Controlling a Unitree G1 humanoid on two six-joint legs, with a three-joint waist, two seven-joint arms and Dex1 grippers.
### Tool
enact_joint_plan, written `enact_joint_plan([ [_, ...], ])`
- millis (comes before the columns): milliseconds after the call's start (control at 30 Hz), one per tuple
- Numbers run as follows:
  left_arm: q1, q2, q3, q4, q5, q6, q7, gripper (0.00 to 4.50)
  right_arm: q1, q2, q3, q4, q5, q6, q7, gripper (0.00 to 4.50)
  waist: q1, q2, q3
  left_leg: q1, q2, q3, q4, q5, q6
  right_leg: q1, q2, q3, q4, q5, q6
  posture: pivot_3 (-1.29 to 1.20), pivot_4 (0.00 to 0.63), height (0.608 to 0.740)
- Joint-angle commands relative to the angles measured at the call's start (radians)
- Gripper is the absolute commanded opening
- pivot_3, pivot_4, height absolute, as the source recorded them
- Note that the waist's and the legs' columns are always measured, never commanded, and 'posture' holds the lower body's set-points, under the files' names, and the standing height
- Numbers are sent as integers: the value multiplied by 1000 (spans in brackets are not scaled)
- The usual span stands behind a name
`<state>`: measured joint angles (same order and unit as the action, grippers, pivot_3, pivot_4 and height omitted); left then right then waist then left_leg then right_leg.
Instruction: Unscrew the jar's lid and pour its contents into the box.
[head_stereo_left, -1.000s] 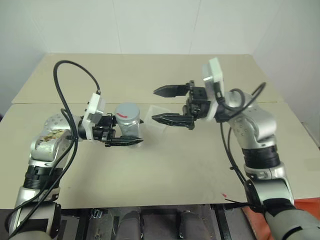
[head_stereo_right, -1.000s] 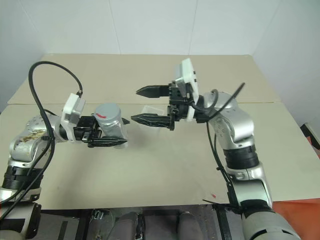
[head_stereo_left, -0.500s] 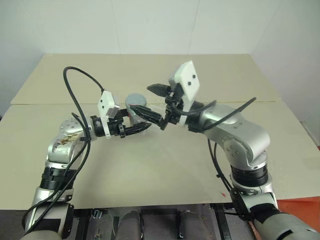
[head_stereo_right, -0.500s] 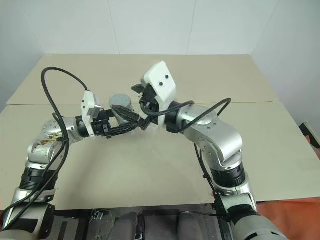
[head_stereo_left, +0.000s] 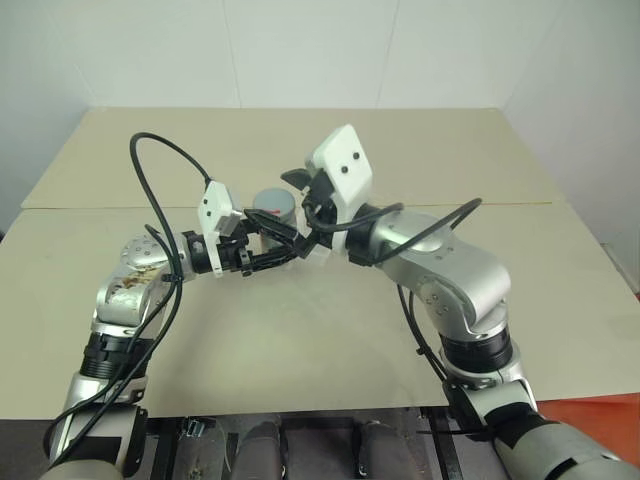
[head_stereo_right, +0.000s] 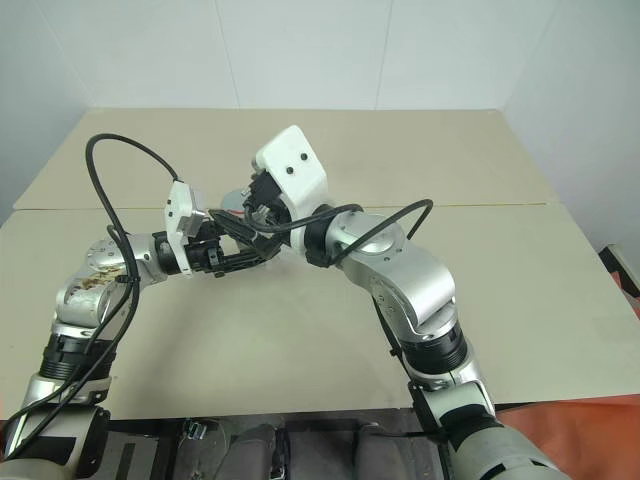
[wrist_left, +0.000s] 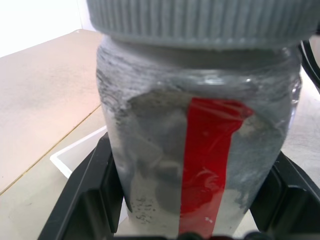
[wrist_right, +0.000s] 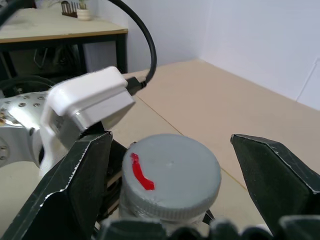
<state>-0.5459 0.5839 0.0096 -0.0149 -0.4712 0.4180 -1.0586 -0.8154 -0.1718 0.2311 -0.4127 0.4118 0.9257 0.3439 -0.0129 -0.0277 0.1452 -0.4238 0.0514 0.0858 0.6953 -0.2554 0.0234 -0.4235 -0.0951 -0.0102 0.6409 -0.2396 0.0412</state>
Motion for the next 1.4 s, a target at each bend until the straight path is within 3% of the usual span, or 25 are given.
enact_joint_plan([
  [33, -24, 10, 7, -40, -3, -6, 0, 2859, -27, 4, 0, -7, -11, 6, -3, 4433, 0, 0, 0, 0, 0, 0, 0, 0, 0, 0, 0, 0, 0, 0, 0, 0, 150, 740],
  [133, -22, 11, 7, -43, -5, -5, -3, 2859, -28, 4, -1, 2, -14, 2, 2, 4264, 0, 0, 0, 0, 0, 0, 0, 0, 0, 0, 0, 0, 0, 0, 0, 0, 150, 740],
  [300, -20, 12, 6, -47, -9, -3, -7, 2859, -30, -2, -4, 7, -16, -2, 15, 2885, 0, 0, 0, 0, 0, 0, 0, 0, 0, 0, 0, 0, 0, 0, 0, 0, 150, 740],
  [333, -20, 12, 5, -48, -9, -3, -7, 2859, -31, -3, -5, 8, -15, -2, 18, 2819, 0, 0, 0, 0, 0, 0, 0, 0, 0, 0, 0, 0, 0, 0, 0, 0, 150, 740],
  [567, -14, 31, 5, -40, -32, -30, -86, 2859, -26, -57, -17, 23, 8, -43, 113, 2819, 0, 0, 0, 0, 0, 0, 0, 0, 0, 0, 0, 0, 0, 0, 0, 0, 150, 740],
  [833, -24, 67, 41, -43, -184, -8, -355, 2859, -15, -219, -78, 156, 215, -220, 644, 2819, 1, 0, 0, 0, 0, 0, 0, 0, 1, 1, 0, 0, -1, 0, 0, 0, 150, 740],
  [1067, -61, 57, 15, -94, -237, 25, -437, 2859, -137, -229, -31, 389, 256, -319, 992, 2819, -2, 0, 0, 1, 0, -1, 0, 0, 1, 1, 1, 0, -1, 0, 0, 0, 150, 740],
  [1400, -65, 27, -4, -146, -256, 25, -437, 2859, -226, -150, 12, 508, 214, -363, 1128, 2819, 0, 0, 0, 0, 0, 0, 0, 0, 0, 1, 1, 0, -1, 0, 0, 0, 150, 740],
])
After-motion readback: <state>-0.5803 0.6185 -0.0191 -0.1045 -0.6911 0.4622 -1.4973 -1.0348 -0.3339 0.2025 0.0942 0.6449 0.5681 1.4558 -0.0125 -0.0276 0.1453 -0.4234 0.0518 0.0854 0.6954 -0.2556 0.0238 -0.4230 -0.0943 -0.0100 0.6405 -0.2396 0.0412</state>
